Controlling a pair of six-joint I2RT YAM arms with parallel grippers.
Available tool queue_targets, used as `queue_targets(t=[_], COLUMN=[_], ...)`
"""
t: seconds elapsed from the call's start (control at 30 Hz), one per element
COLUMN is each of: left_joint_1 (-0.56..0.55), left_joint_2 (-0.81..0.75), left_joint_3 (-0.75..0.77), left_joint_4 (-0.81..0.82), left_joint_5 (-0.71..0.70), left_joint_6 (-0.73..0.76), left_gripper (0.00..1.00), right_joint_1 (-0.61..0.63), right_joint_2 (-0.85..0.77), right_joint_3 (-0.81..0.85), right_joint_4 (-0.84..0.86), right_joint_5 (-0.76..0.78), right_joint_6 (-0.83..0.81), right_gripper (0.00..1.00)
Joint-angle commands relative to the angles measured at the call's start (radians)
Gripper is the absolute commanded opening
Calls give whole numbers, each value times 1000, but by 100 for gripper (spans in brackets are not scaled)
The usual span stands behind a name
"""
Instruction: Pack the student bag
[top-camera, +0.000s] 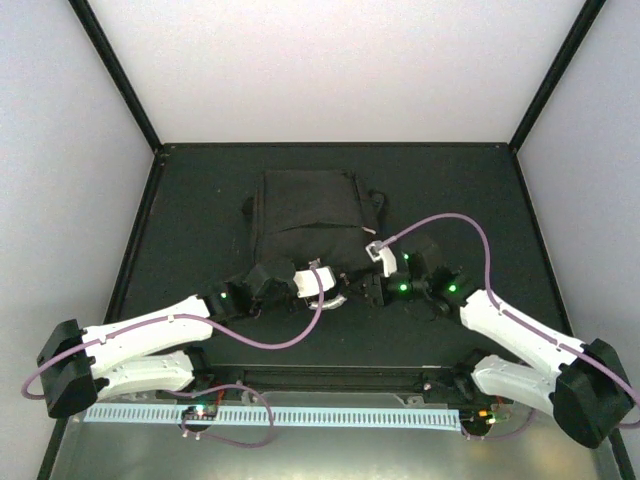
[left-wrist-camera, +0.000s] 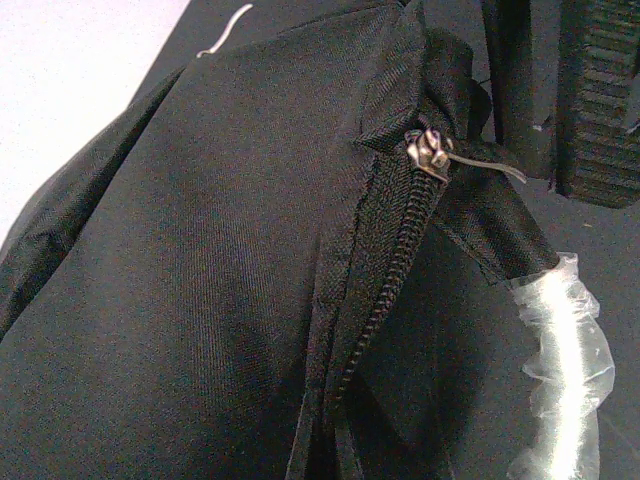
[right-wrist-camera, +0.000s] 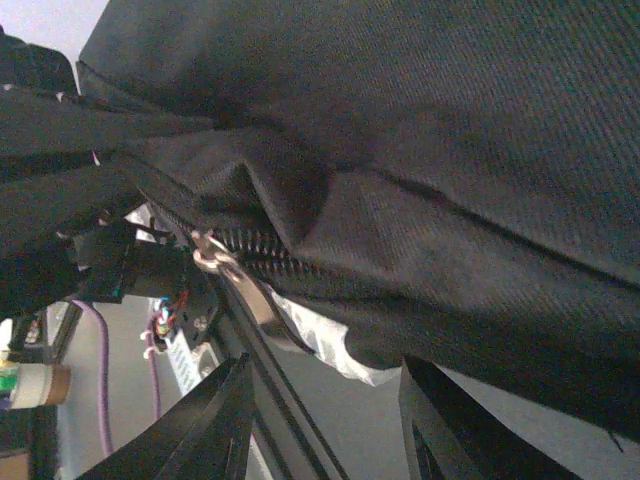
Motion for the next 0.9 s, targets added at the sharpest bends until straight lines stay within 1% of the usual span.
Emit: queue_targets(t=[0.0,0.27,0.43,0.57,0.67,0.87], left_joint_1=[-2,-1,-1,-1,-1,-1], left_joint_2=[-41,-42,-44,-43,-41,-39], left_joint_3=[26,25,26,24,24,21], left_joint_4=[110,114,117,121,123,120], left_joint_5=[24,42,48,55,54,36], left_joint_6=[-35,-41,-44,-46,-46,-38], left_gripper=[2,2,2,1,2,2], right_joint_1=[-4,-4,-4,-4,-4,-4], right_joint_2=[-62,-58,-53,-50,-42,-46], right_joint_3=[-43,-42,-45,-45,-42,-21], right_joint_4=[125,194,212,233,240,194], right_joint_5=[31,13,7,-15,-23,-5], right_joint_6=[27,58,77,100,120,110], right_gripper=[46,48,46,36,33,13])
